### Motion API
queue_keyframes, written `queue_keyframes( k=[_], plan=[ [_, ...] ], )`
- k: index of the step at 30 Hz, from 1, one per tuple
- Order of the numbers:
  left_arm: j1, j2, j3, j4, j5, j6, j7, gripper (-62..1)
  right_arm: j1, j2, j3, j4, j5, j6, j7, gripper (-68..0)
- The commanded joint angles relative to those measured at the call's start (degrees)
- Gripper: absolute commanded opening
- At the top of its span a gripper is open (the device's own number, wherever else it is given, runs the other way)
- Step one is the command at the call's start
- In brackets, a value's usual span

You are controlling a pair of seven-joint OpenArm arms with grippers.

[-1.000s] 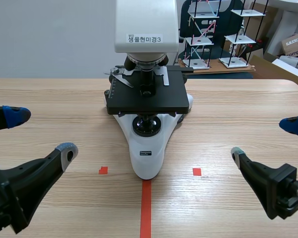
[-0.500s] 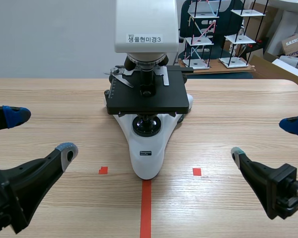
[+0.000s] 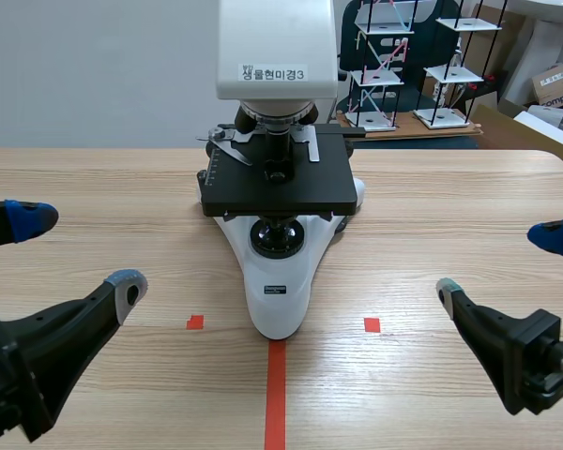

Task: Point at the eyepiece

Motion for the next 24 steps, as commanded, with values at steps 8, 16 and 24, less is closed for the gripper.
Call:
queue_keyframes(
  k=[8, 16, 24],
  plan=[
    [0.0, 0.0, 0.3, 0.6, -0.3, -0.1, -1.0, 1.4, -0.1, 0.0, 0.1, 0.9, 0.6, -0.2, 0.3, -1.9],
    [0.0, 0.0, 0.3, 0.6, -0.3, -0.1, -1.0, 1.4, -0.1, 0.0, 0.1, 0.9, 0.6, -0.2, 0.0, -1.9],
    [0.0, 0.0, 0.3, 0.6, -0.3, -0.1, -1.0, 1.4, -0.1, 0.0, 0.1, 0.9, 0.6, -0.2, 0.0, -1.9]
  ],
)
